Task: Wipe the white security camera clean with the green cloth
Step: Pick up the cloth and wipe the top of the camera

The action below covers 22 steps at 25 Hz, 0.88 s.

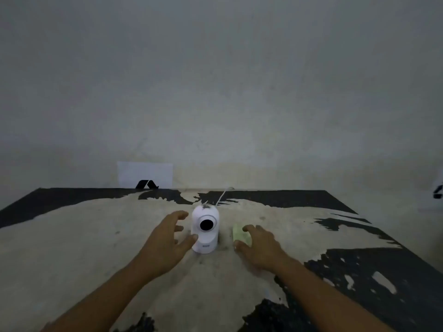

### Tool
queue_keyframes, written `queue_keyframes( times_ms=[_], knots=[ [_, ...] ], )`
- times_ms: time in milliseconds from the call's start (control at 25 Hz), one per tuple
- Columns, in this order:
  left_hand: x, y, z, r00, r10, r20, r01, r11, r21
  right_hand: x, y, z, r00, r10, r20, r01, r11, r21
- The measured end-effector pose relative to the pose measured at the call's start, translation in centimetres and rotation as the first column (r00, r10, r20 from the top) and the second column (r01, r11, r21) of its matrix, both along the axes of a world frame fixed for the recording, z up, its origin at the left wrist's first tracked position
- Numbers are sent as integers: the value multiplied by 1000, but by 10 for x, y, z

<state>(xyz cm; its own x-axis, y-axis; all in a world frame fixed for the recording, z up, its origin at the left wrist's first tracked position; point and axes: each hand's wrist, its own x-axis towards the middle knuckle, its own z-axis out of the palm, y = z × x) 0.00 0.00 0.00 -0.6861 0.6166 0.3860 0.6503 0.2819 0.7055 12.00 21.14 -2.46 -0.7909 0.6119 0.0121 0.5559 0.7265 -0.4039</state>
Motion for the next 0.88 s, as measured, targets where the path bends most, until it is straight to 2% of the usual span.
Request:
queue_keyframes(
  times_ms=[320,480,600,720,800,880],
  knots=[
    [-30,29,-32,983,-77,168,73,997,35,-40,12,-28,997,-77,6,73,959,274],
    [-30,32,-46,967,-111,228,95,992,81,-46,18,-37,990,-24,-136,70,937,342],
    [-28,33,-49,970,-124,209,102,988,112,-46,26,-42,972,61,-226,31,923,384],
    [-26,33,-51,966,-145,214,119,984,129,-45,27,-32,894,170,-415,-49,957,287],
    [-26,35,-52,961,-159,224,132,983,131,-42,23,-17,777,209,-594,-137,977,164],
    [-27,36,-51,957,-171,233,145,981,127,-39,15,-1,670,229,-706,-252,965,74]
  ],
)
